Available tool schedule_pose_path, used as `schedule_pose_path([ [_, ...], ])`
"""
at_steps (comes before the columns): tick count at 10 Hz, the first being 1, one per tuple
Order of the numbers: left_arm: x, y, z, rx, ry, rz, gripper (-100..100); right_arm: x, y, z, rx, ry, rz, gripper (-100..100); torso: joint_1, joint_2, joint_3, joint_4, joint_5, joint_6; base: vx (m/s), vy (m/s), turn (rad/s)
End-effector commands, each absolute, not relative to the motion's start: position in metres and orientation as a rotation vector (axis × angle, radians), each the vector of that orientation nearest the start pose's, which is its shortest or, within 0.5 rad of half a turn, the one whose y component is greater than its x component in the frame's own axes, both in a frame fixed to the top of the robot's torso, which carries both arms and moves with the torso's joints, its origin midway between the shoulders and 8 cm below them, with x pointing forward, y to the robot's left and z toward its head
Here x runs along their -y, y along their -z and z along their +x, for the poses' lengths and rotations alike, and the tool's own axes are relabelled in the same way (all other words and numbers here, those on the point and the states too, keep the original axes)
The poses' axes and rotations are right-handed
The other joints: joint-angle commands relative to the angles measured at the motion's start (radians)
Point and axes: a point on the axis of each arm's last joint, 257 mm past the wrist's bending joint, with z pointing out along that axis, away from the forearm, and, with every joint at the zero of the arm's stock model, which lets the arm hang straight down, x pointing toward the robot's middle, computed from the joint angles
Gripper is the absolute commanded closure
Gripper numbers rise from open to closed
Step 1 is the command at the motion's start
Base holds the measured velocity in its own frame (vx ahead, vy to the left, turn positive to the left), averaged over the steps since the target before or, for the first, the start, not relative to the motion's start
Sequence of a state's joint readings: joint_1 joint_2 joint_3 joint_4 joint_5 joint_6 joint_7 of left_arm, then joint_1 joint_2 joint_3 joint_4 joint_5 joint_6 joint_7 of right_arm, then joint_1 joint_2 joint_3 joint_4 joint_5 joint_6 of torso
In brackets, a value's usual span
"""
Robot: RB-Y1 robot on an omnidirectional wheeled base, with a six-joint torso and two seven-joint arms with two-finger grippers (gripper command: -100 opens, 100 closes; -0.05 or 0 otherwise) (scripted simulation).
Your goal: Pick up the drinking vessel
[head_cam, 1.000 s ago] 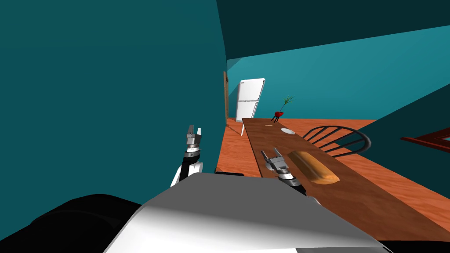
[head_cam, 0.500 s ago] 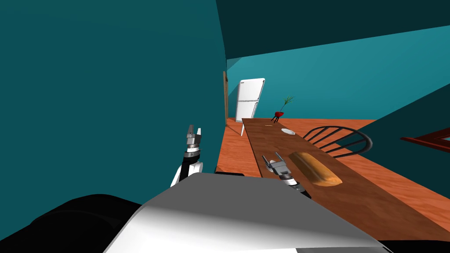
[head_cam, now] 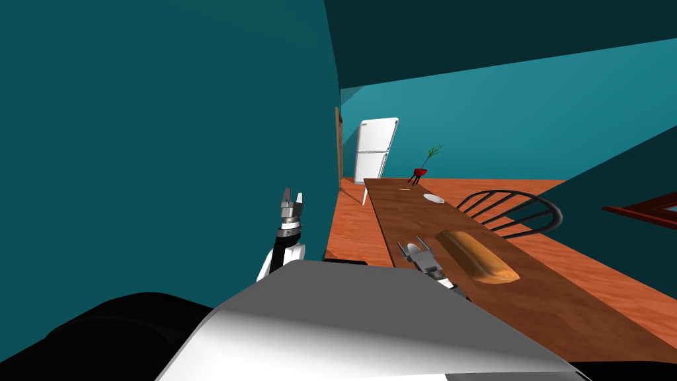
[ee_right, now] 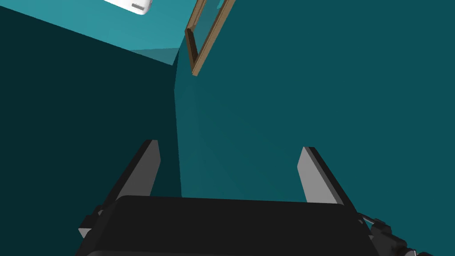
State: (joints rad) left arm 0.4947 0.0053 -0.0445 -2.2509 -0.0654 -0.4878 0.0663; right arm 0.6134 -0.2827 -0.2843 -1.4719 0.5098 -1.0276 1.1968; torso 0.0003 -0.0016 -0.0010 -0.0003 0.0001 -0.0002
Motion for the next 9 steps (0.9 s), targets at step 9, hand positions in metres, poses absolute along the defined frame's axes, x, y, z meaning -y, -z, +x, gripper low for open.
schedule_pose_path([
  [9, -0.257, -0.010, 0.355, -0.666, 1.361, -0.674, 0, 0.394, 0.351, 0.215, -1.491, 0.380, -0.800, -100, 0.000, 0.000, 0.000, 0.000, 0.000, 0.000, 0.035, 0.003, -0.010],
])
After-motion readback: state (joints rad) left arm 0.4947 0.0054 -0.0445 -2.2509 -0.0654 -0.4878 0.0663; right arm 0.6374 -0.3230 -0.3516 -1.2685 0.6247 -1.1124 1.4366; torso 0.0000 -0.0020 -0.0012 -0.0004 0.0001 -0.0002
